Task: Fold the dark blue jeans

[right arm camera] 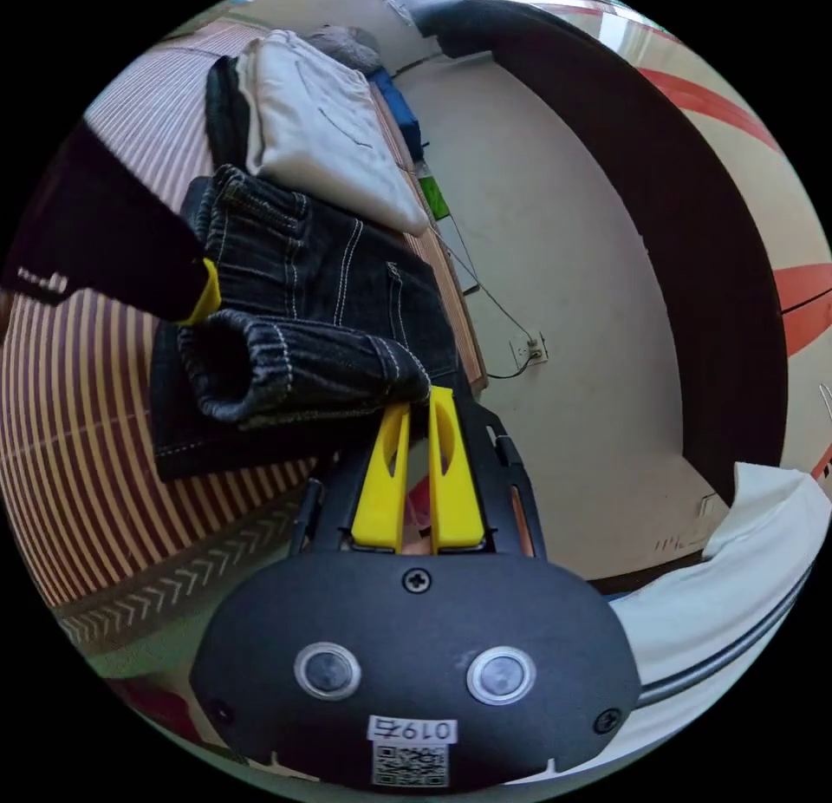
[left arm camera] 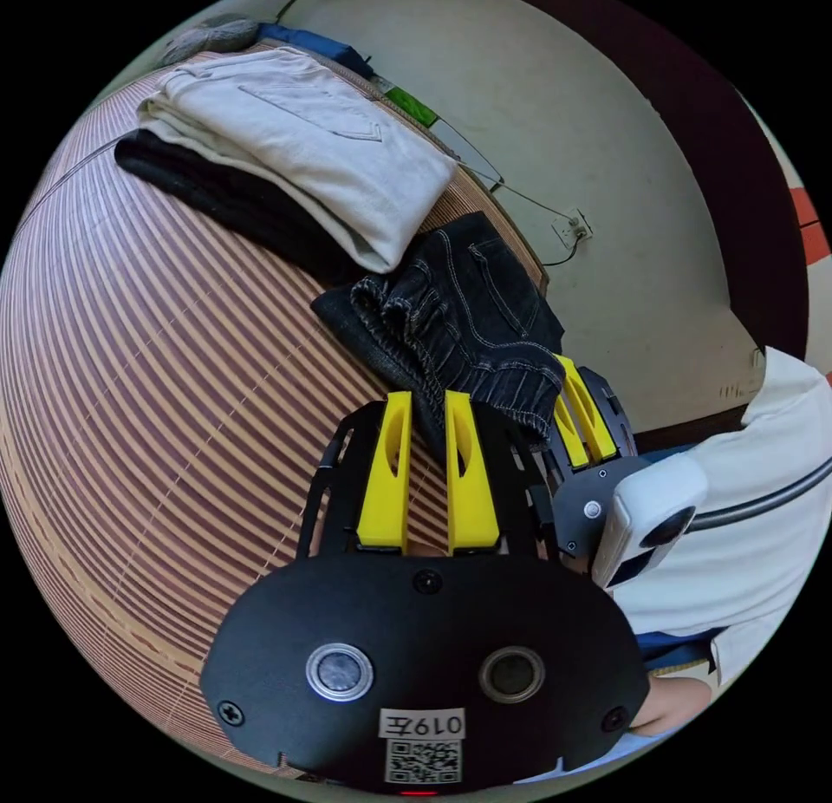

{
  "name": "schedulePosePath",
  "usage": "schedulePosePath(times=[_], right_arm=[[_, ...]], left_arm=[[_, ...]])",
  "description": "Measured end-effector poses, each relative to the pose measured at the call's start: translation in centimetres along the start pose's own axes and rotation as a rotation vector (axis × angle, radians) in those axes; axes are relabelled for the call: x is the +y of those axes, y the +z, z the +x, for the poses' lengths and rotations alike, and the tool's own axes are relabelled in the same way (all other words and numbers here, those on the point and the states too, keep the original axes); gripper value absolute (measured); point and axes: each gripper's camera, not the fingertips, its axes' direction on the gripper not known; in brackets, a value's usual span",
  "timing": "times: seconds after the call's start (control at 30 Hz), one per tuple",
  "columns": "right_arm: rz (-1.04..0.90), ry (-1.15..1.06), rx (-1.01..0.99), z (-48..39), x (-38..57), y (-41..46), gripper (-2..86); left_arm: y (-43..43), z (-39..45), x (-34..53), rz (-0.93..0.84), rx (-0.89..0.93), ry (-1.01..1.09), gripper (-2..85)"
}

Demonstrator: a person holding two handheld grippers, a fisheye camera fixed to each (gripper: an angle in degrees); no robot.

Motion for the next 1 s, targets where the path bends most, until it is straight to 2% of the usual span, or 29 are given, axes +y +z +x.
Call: schedulePosePath(times=[0.3, 0.63, 0.8, 0.93, 1.0], right_arm=[[-0.14, 0.074, -0.071, 1.7, -1.0, 4.6, 5.7], [-0.114, 0.064, -0.122, 0.7, 2.9, -0.9, 7.6], [0.001, 0.264, -0.301, 6.3, 4.9, -5.4, 7.2], [0.103, 0.446, -0.539, 13.4, 3.4, -6.5, 6.1], [0.1, 0.454, -0.587, 14.5, 1.8, -5.9, 4.8]], left_arm=[[0.5, 1.5, -0.6, -0.02, -0.033, -0.012, 2.9], [-2.7, 2.4, 3.6, 0.017, -0.024, -0.004, 1.2], [-6.3, 3.8, 7.1, 0.102, 0.015, 0.104, 0.9], [-10.0, 5.4, 12.3, 0.164, -0.104, 0.226, 0.8], [-11.4, 5.8, 15.1, 0.173, -0.199, 0.258, 0.8]])
